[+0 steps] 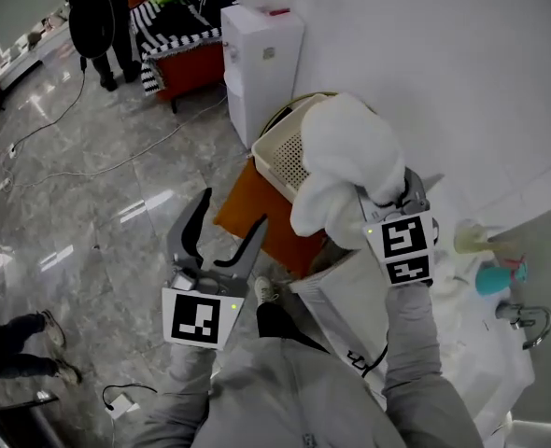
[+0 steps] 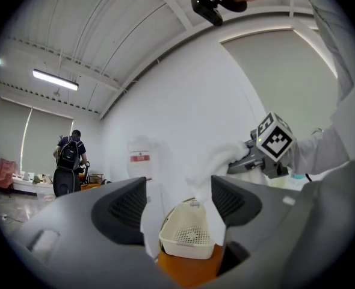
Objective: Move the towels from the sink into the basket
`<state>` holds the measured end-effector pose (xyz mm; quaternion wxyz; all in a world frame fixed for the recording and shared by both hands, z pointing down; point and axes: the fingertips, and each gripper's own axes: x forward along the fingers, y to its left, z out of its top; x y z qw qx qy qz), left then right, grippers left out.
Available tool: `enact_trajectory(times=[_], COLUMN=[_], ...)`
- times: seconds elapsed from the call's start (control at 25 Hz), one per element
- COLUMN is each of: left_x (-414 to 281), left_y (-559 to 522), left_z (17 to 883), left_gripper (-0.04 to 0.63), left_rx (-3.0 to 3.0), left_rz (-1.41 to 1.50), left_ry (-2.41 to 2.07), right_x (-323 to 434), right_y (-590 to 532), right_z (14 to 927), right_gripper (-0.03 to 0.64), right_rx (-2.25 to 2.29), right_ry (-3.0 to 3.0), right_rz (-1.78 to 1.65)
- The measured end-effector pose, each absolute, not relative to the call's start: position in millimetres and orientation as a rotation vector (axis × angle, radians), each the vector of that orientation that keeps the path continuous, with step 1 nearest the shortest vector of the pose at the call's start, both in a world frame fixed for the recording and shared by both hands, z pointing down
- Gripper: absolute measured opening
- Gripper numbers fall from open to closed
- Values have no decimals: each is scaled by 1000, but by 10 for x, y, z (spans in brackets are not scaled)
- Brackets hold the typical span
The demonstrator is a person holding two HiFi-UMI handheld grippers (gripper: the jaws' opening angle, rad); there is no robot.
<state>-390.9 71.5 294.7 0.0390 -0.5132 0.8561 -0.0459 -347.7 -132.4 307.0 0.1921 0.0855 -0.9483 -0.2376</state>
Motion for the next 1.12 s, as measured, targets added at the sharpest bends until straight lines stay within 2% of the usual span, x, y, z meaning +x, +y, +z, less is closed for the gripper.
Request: enact_trajectory(times=[0.52, 1.0, 1.12], left_x=[-5262, -5567, -5595], left_y=[-57, -607, -674], left_z=[3113, 3575, 3627], left_gripper=[368, 368, 368], left_rx=[-1563, -1688, -1701], left_rz=[-229, -335, -343], left_ry=[2684, 2734, 2737], right_x=[-4985, -5467, -5545], right_y=[-2380, -2909, -2873], right_z=[3866, 5298, 5633], right_gripper=[141, 147, 190], right_rx=[290, 336, 282], right_ry=[-2610, -2435, -2384], right_rz=[-462, -150, -90])
